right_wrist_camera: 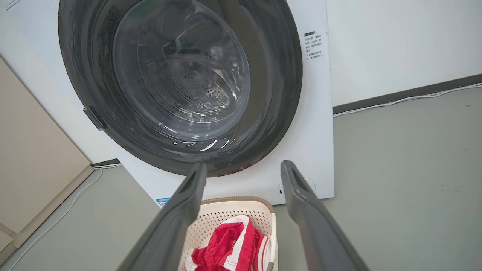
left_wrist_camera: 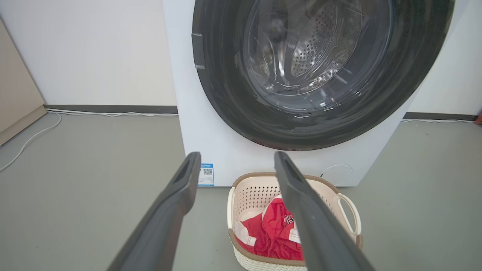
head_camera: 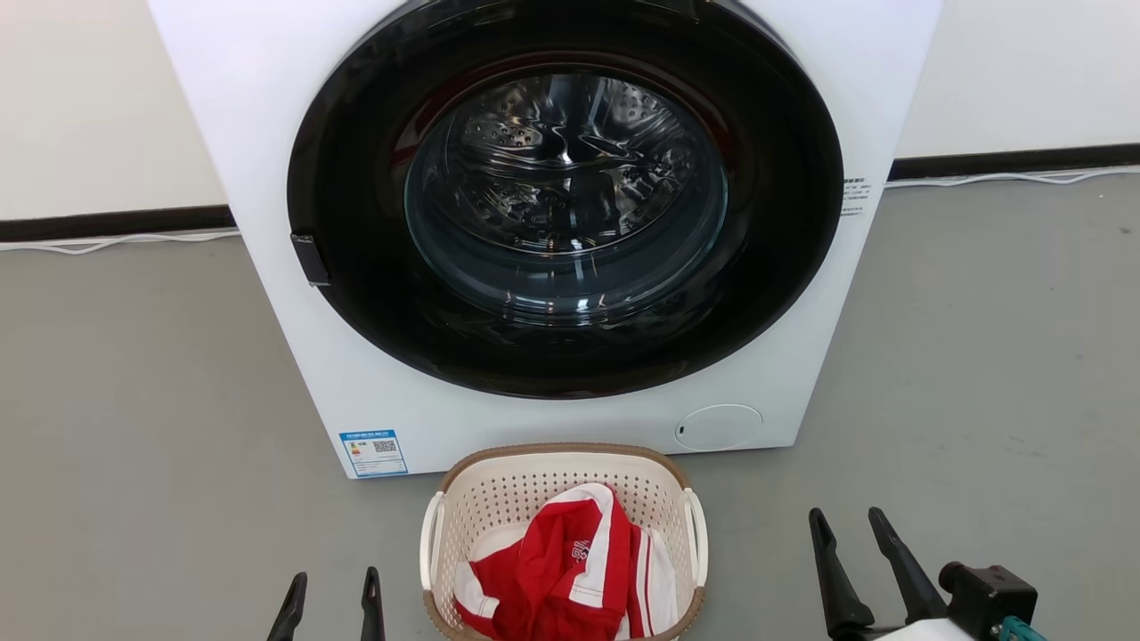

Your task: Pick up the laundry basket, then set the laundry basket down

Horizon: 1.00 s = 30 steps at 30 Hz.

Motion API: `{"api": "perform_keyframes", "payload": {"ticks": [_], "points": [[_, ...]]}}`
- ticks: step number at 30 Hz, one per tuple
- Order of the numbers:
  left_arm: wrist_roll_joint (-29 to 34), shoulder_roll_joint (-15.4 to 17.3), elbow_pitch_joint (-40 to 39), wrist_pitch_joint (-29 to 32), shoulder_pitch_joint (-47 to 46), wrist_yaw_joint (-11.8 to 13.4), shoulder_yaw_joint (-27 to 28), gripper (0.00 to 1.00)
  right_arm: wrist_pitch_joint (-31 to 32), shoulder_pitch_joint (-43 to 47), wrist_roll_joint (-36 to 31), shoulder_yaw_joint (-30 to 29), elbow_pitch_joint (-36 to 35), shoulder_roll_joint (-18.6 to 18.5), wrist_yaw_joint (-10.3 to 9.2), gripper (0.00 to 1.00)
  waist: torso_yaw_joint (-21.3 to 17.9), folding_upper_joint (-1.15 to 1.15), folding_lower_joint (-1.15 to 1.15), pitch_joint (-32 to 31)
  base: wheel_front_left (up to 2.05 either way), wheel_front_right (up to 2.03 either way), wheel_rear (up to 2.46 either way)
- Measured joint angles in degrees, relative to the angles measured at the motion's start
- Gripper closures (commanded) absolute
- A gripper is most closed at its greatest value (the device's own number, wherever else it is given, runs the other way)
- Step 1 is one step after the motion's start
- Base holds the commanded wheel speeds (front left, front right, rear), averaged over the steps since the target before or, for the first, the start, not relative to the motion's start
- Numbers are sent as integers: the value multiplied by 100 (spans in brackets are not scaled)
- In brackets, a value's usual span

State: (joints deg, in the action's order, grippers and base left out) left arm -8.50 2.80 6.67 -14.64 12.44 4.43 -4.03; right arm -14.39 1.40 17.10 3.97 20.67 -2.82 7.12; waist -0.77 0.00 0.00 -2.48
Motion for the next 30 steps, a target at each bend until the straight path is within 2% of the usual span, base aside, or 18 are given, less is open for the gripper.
{"api": "perform_keyframes", "payload": {"ticks": [20, 21, 25, 30], "points": [[99, 0, -230, 0, -1, 13, 18, 0, 0, -2, 53, -212, -326, 2, 0, 0, 26, 0, 0, 85, 0, 0, 0], [99, -3, -253, -1, 1, 19, 19, 100, 0, 0, 48, -215, -327, 3, -1, 100, 29, 0, 0, 96, 0, 0, 0], [85, -51, 9, 10, 30, 11, 5, 100, 11, 111, 69, -196, -102, 12, -5, 100, 31, 0, 0, 98, 0, 0, 0], [-254, -48, 41, 62, 38, 0, 8, 100, 79, 150, 333, -208, -88, 13, -5, 100, 31, 0, 3, 96, 0, 0, 0]]}}
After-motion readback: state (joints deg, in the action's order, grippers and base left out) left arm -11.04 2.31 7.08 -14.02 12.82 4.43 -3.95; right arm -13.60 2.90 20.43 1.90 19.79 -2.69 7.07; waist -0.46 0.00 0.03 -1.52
